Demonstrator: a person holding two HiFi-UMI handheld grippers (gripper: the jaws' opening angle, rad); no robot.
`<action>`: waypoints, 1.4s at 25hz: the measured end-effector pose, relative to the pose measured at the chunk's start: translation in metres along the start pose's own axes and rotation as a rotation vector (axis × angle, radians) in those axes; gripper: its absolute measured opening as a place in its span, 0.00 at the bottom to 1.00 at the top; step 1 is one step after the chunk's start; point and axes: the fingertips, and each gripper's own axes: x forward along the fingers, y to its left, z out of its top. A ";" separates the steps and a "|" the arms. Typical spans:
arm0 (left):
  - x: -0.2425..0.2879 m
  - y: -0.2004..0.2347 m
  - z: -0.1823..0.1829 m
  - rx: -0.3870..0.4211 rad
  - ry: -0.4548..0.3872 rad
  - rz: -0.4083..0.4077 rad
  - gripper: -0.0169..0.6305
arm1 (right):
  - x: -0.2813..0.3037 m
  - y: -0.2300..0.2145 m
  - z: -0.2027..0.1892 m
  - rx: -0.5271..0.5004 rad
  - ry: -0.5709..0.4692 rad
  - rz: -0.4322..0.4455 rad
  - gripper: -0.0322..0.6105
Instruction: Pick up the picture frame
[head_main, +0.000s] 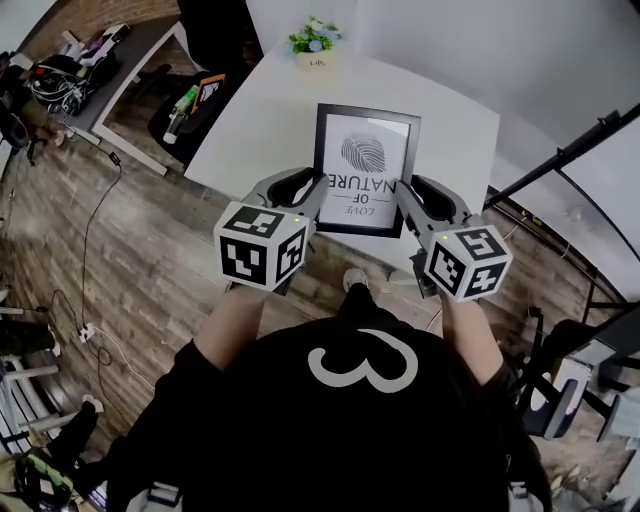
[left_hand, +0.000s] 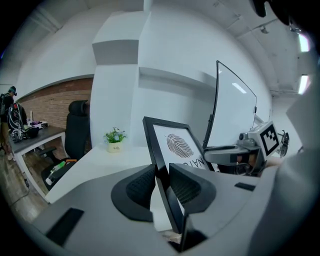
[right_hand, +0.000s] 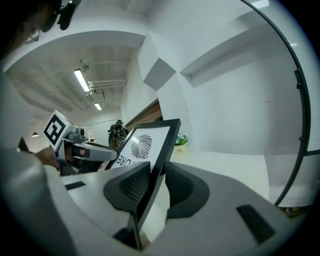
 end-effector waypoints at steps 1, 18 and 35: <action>-0.006 -0.002 0.001 0.004 -0.006 -0.001 0.17 | -0.004 0.005 0.003 -0.011 -0.009 -0.002 0.22; -0.066 -0.022 0.030 0.065 -0.161 -0.039 0.17 | -0.047 0.050 0.042 -0.158 -0.131 -0.042 0.22; -0.079 -0.028 0.028 0.043 -0.181 -0.101 0.17 | -0.062 0.063 0.046 -0.189 -0.149 -0.085 0.21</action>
